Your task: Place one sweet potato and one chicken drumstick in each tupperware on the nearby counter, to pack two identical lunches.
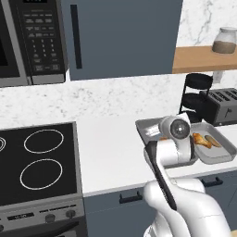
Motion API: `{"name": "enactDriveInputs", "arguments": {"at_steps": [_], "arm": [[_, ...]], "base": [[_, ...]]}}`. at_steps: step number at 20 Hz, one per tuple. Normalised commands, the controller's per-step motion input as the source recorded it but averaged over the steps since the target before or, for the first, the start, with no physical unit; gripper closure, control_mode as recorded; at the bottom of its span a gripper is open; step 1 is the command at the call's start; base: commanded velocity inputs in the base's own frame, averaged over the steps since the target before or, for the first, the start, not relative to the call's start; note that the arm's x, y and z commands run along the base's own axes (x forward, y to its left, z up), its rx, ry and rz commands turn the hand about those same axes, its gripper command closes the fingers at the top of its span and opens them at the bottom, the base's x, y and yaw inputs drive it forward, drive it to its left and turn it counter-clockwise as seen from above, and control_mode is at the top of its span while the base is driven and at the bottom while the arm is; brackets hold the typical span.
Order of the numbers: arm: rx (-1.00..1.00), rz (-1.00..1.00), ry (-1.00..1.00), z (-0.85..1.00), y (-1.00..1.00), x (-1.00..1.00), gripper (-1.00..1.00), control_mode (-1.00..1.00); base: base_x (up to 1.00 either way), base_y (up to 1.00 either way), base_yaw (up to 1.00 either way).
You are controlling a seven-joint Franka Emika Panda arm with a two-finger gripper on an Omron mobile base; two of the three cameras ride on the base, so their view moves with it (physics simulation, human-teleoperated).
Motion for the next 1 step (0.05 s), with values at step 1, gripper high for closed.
{"name": "enactDriveInputs", "arguments": {"at_steps": [1], "arm": [[0.02, 0.00, 0.00, 0.00, -0.01, 0.00, -1.00, -1.00]], "base": [[0.00, 0.00, 0.00]]}}
